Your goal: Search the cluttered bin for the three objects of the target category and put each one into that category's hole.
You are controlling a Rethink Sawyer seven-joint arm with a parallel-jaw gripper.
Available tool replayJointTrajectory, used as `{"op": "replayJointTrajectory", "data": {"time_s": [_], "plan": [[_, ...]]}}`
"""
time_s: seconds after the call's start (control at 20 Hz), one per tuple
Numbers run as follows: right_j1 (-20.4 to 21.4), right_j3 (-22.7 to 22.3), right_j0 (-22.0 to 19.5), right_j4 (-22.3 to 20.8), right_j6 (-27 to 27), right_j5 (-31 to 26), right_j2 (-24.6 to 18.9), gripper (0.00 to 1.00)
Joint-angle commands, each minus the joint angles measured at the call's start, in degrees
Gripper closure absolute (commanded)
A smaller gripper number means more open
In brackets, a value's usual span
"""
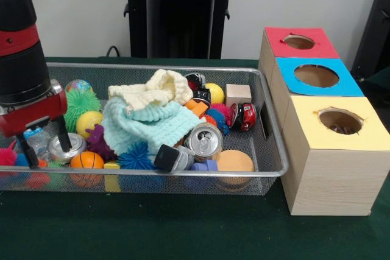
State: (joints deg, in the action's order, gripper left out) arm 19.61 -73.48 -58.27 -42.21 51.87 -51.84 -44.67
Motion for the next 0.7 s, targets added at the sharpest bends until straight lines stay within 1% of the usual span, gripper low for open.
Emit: {"op": "replayJointTrajectory", "data": {"time_s": [0.05, 0.3, 0.45, 0.7], "plan": [[2.4, 3.0, -2.1, -1.1, -19.2, -6.9, 0.8, 0.00], [1.7, 3.7, -3.0, -0.9, -20.5, -7.5, 0.6, 0.00], [1.0, 5.0, -2.1, -1.1, -20.3, -8.3, 0.7, 0.00], [1.1, 2.5, -3.3, -1.3, -19.5, -6.4, 0.8, 0.00]]}}
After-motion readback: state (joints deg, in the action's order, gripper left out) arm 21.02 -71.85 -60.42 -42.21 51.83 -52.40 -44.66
